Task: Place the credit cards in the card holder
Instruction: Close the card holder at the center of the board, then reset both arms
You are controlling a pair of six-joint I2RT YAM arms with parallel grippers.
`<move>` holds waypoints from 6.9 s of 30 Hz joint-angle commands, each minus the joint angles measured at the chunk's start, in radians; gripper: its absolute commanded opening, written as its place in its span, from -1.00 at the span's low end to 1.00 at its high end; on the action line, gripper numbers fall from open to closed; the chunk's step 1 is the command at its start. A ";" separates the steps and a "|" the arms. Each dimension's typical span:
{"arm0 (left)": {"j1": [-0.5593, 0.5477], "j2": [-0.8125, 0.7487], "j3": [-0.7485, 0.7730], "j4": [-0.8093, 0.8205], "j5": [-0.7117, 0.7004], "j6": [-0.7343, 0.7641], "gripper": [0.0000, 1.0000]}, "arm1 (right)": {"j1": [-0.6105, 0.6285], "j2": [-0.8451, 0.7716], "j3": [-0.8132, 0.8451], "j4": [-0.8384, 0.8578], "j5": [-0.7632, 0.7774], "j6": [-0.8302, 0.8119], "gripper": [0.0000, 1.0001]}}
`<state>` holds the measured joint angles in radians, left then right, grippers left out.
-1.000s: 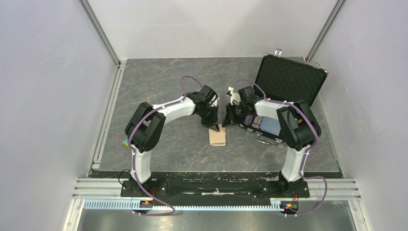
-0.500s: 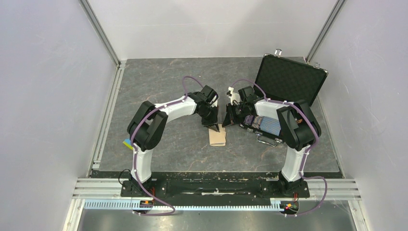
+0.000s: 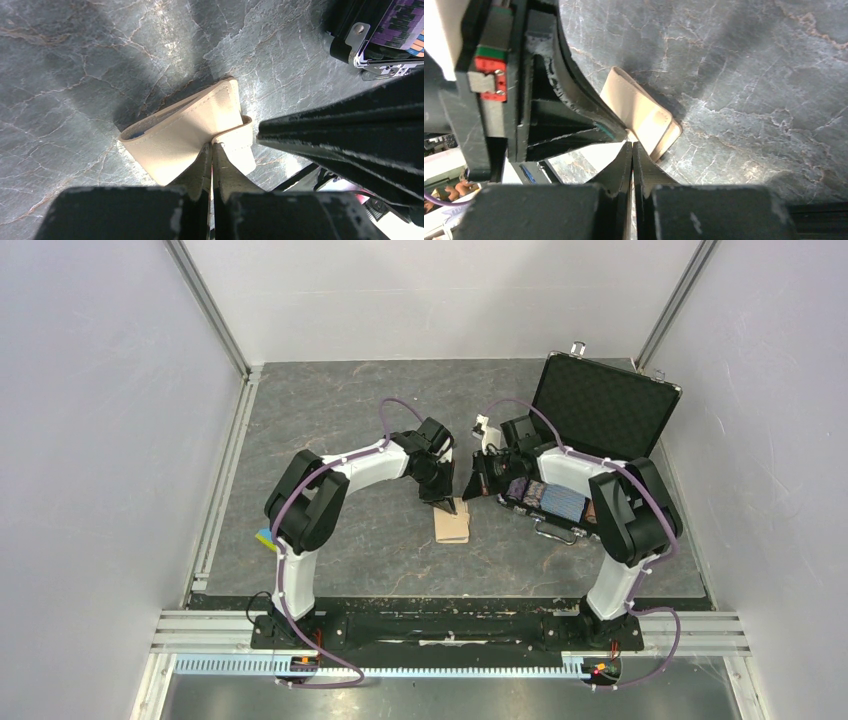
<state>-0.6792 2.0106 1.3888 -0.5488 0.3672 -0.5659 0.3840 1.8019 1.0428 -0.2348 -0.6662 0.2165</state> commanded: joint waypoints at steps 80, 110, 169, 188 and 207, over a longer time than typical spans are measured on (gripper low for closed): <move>-0.040 -0.023 0.009 -0.059 -0.059 0.072 -0.95 | 0.078 0.008 -0.048 -0.001 -0.025 -0.032 -1.00; -0.049 0.114 0.061 -0.172 -0.212 0.121 -0.95 | 0.137 0.121 0.019 -0.159 0.140 -0.075 -1.00; 0.626 -0.561 -0.310 0.181 0.310 0.337 1.00 | -0.059 -0.650 -0.429 0.381 0.632 0.200 0.96; 0.489 -0.963 -0.861 0.860 -0.647 0.252 1.00 | -0.075 -0.945 -0.810 0.740 1.187 -0.096 0.96; 0.494 -0.824 -1.111 1.217 -0.644 0.550 1.00 | -0.211 -0.609 -1.191 1.590 1.227 -0.353 0.96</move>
<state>-0.1909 1.1515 0.3737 0.4042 -0.2821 -0.1299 0.1898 1.0992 0.0101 1.1046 0.6178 -0.0528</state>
